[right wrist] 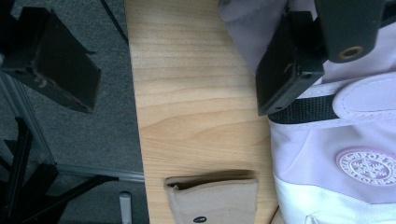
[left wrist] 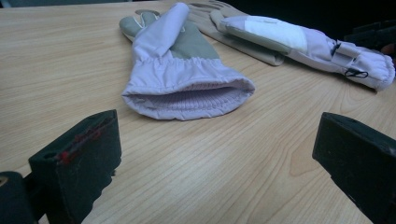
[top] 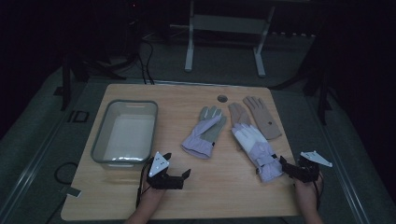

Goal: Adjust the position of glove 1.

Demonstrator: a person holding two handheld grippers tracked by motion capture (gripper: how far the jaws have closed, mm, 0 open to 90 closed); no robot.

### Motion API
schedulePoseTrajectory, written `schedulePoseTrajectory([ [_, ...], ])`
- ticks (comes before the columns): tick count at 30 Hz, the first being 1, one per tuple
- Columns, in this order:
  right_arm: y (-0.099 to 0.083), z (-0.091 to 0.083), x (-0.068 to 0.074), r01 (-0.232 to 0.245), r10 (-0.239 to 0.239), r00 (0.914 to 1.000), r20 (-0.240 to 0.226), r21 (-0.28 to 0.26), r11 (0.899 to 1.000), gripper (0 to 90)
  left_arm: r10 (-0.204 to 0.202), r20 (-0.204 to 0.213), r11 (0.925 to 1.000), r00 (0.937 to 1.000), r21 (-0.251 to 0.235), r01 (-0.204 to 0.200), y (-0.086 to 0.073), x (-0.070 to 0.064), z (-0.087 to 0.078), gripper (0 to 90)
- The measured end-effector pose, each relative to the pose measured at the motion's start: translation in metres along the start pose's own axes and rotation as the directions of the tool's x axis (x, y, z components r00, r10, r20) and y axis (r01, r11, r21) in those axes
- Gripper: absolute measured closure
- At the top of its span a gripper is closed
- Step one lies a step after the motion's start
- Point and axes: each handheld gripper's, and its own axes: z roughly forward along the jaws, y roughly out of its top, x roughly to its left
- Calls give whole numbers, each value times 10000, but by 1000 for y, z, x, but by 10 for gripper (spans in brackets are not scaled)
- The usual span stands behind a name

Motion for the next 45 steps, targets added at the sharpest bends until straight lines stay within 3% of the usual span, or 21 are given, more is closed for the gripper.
schedulePoseTrajectory([
  [12,11,-5,-7,-692,707,9967,-410,373,9969,132,-58,-41,10000,10000,7,58,0,0,0,14],
  [16,31,-17,-7,-530,534,9980,-336,126,9985,132,-43,-46,10000,10000,3,43,0,0,0,14],
  [19,47,-25,-7,-554,546,9970,-555,-125,9984,129,-29,-43,10000,10000,17,29,0,0,0,14],
  [24,73,-33,-2,-202,175,9979,-625,-428,9989,126,-28,-32,10000,10000,5,28,0,0,0,14],
  [26,92,-37,5,117,-149,9983,-563,-568,9983,133,-8,-29,10000,10000,4,8,0,0,0,14],
  [32,120,-37,18,188,-241,9941,-1053,-511,9985,139,-22,-17,10000,10000,1,22,0,0,0,14],
  [33,128,-36,24,23,-102,9896,-1438,-549,9985,140,-14,-13,10000,10000,3,14,0,0,0,14],
  [38,141,-31,42,270,-340,9820,-1856,-398,9988,139,-11,-15,10000,10000,3,11,0,0,0,14],
  [39,146,-29,51,392,-470,9760,-2126,-407,9984,138,-13,-11,10000,10000,0,13,0,0,0,14],
  [41,148,-27,56,461,-545,9737,-2210,-429,9980,135,-28,-11,10000,10000,-1,28,0,0,0,14],
  [42,153,-24,65,665,-753,9666,-2448,-441,9968,127,-34,-7,10000,10000,3,34,0,0,0,14],
  [45,158,-19,79,944,-1081,9616,-2522,-655,9934,125,-21,10,10000,10000,4,21,0,1,0,14],
])
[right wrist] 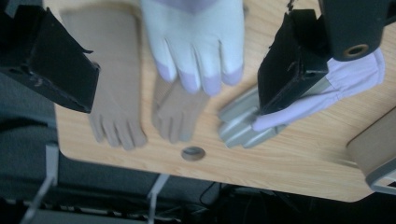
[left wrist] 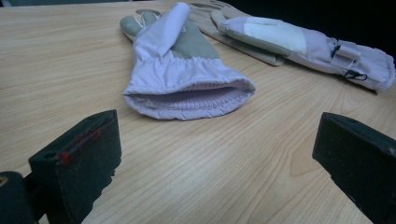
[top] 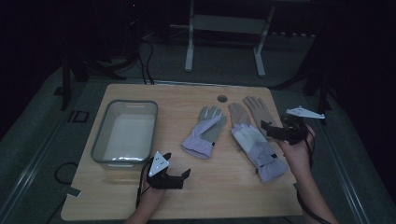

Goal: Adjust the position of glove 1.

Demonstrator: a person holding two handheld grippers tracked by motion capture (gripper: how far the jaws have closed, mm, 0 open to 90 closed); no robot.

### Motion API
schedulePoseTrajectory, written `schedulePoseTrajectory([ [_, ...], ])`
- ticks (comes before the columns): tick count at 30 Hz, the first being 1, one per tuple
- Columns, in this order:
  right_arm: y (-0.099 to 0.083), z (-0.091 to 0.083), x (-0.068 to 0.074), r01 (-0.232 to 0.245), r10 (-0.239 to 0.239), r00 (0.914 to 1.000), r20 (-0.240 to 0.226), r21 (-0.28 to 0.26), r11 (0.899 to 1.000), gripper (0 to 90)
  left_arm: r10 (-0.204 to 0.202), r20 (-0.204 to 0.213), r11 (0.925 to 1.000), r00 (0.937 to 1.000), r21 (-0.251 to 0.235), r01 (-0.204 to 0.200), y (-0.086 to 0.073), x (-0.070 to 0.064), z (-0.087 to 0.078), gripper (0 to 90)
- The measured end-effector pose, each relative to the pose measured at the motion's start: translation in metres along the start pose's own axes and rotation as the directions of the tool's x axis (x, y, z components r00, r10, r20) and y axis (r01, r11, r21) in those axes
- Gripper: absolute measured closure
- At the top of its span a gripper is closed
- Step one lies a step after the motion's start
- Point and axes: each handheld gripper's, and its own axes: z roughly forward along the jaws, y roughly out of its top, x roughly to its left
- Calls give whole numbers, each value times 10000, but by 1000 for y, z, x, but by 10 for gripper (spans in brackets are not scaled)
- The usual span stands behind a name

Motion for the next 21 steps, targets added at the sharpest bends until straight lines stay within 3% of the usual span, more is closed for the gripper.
schedulePoseTrajectory([
  [11,11,38,31,302,-260,9971,-714,586,9978,136,-16,22,10000,10000,0,16,0,0,0,14],
  [21,21,74,77,677,-524,9840,-1702,856,9940,194,22,33,10000,10000,0,-22,0,0,0,14],
])
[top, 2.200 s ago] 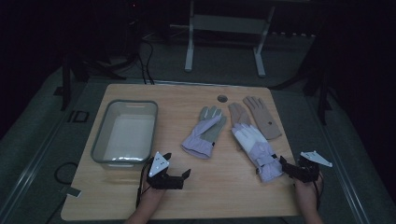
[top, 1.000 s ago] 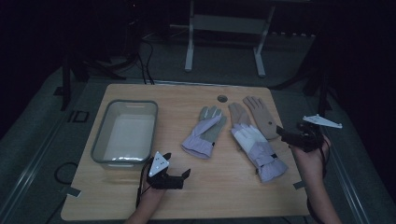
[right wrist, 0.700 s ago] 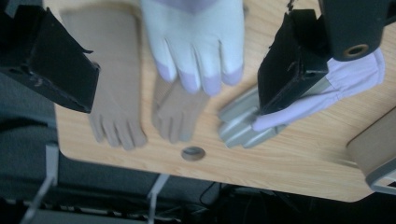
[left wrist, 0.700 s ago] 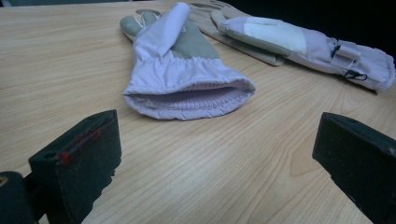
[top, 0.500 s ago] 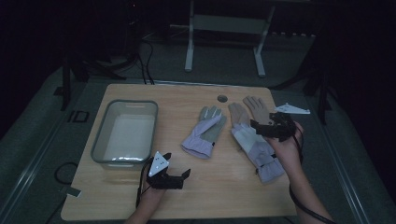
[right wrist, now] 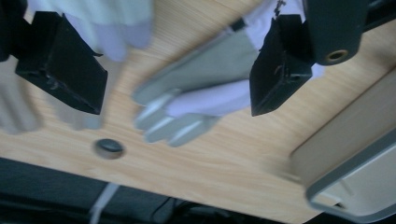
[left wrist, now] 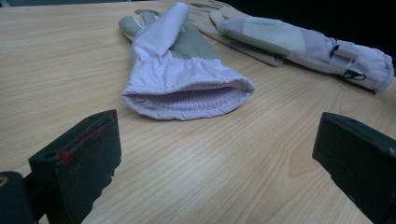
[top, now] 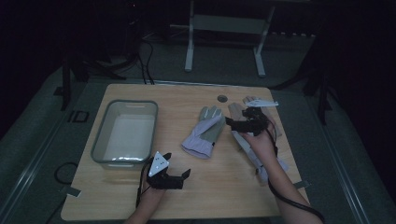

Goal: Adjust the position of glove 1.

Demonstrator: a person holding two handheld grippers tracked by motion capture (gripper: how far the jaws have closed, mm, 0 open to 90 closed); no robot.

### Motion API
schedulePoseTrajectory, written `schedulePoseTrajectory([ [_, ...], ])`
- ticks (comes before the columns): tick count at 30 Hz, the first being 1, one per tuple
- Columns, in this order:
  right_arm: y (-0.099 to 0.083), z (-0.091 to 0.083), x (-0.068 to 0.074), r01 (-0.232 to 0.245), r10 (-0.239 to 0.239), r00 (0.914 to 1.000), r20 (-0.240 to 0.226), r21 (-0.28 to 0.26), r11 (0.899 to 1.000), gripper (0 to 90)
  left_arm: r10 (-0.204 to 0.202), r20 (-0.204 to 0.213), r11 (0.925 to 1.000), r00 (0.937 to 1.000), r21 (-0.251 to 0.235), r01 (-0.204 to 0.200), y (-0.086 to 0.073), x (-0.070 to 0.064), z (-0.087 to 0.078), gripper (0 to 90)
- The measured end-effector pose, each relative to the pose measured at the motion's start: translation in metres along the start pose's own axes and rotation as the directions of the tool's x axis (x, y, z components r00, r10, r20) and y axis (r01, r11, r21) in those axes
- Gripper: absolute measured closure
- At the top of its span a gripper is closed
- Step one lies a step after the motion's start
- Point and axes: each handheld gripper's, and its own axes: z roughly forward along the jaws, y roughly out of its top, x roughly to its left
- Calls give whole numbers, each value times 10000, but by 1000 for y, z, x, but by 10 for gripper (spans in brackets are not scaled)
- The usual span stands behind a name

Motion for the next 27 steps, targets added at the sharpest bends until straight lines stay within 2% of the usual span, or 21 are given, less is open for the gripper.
schedulePoseTrajectory([
  [5,-1,24,21,360,-347,9988,-347,369,9987,219,-8,30,10000,10000,3,8,0,0,0,14],
  [11,-5,49,39,685,-635,9962,-594,854,9940,232,-14,39,10000,10000,21,14,0,0,0,14],
  [14,-8,57,43,626,-551,9958,-729,1047,9925,285,-14,29,10000,10000,9,14,0,0,0,14],
  [17,-13,72,45,324,-167,9943,-1054,1487,9884,291,-18,28,10000,10000,2,18,0,0,0,14],
  [21,-23,88,48,539,-377,9956,-861,1943,9795,316,-41,42,10000,10000,3,41,0,0,0,14],
  [27,-39,111,49,881,-795,9959,-429,2634,9607,360,-40,45,10000,10000,21,40,0,0,0,14],
])
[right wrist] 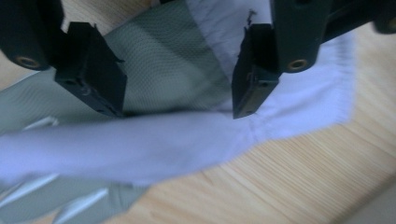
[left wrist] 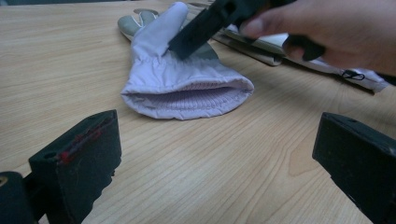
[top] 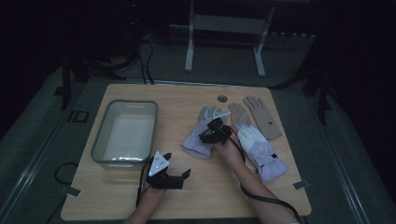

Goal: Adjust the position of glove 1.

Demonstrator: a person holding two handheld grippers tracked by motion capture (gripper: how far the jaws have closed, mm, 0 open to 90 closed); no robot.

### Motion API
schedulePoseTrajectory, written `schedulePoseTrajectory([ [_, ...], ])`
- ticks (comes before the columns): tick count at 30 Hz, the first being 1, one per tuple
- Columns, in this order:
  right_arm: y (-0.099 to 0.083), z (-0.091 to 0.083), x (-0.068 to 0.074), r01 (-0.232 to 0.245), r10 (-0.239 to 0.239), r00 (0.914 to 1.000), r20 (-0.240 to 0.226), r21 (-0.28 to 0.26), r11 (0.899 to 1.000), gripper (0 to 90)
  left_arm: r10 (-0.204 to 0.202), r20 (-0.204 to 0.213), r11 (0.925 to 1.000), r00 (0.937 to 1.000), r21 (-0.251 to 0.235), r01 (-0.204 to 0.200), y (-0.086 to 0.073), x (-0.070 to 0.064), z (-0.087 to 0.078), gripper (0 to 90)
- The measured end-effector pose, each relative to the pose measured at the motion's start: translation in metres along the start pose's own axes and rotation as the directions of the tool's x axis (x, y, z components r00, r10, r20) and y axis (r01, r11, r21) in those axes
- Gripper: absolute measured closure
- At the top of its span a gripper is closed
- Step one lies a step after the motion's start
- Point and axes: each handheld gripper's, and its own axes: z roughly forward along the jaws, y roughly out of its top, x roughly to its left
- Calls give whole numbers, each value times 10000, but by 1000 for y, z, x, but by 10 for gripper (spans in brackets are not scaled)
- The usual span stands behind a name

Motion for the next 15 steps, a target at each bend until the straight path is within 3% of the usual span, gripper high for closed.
schedulePoseTrajectory([
  [2,-2,5,-1,28,-28,9999,112,24,10000,415,11,-9,10000,10000,0,-11,0,0,0,14],
  [6,-5,11,-3,292,-293,9995,133,122,9995,436,5,-46,10000,10000,-11,-5,0,0,0,14],
  [10,-6,13,-4,157,-157,9999,0,266,9995,491,40,-80,10000,10000,3,-40,0,-1,0,14],
  [15,-3,12,-5,514,-503,9985,-209,533,9973,622,8,-120,10000,9999,10,-7,0,0,0,14],
])
